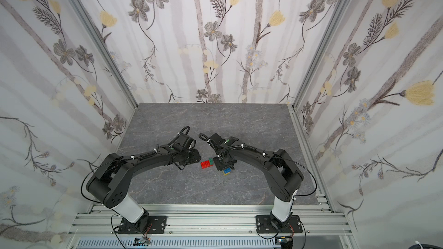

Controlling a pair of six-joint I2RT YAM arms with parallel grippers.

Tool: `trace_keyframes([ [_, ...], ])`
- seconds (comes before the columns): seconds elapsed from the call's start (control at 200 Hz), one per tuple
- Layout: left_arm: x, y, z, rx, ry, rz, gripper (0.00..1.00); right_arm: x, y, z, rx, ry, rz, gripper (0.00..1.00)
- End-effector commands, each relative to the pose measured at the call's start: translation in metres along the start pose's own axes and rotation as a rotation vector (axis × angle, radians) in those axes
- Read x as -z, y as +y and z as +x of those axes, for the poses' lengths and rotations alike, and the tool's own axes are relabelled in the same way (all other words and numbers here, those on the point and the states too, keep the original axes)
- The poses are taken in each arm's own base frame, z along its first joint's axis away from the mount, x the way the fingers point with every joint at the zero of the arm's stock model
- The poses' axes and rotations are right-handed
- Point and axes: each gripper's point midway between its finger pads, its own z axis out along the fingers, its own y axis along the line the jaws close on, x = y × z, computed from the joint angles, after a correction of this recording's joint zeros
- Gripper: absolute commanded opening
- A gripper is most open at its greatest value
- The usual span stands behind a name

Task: Assemble the number 5 with lego
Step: Pick up the lego brick from the center of the board, then adjust the lego brick at the center of the board.

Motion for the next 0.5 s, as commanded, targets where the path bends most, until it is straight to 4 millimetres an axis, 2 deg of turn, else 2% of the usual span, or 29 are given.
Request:
trace_keyframes([
  [0.0, -0.007, 0.001, 0.006, -0.031, 0.031, -0.024, 0.51, 0.004, -0.008, 0.003, -0.015, 0.001, 0.028, 0.21],
  [0.145, -0.012, -0.006, 0.028, -0.067, 0.093, -0.023, 0.48, 0.004, -0.010, 0.003, -0.022, 0.001, 0.029, 0.22],
  [0.36, -0.005, -0.008, 0.059, -0.094, 0.144, -0.030, 0.47, 0.006, -0.014, 0.000, -0.029, -0.009, 0.028, 0.22],
  [0.495, -0.005, -0.019, 0.073, -0.129, 0.178, -0.015, 0.46, 0.007, -0.016, -0.003, -0.035, -0.009, 0.021, 0.22],
])
